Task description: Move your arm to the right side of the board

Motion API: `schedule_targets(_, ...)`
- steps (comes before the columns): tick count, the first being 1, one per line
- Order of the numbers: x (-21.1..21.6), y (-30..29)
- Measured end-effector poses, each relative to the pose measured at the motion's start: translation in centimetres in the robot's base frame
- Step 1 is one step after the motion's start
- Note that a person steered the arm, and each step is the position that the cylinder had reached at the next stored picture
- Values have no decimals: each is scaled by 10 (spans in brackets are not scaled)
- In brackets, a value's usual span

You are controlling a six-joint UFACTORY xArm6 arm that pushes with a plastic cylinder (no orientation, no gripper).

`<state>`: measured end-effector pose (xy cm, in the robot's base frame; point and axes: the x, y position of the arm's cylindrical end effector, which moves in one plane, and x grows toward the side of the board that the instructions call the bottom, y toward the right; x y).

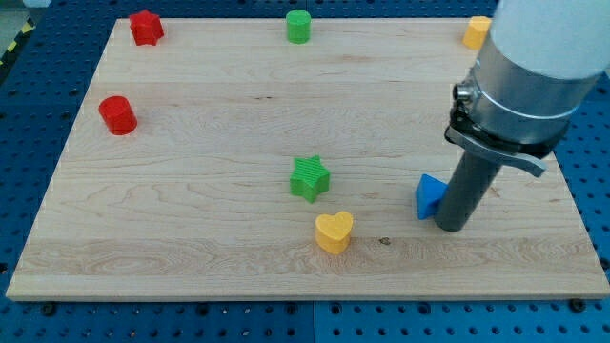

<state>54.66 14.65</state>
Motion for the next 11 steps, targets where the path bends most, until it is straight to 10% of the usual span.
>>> schedule_targets(4,-8,-44)
schedule_targets(6,31,61)
schedule_targets(8,-68,173)
schedule_targets(11,-151,156)
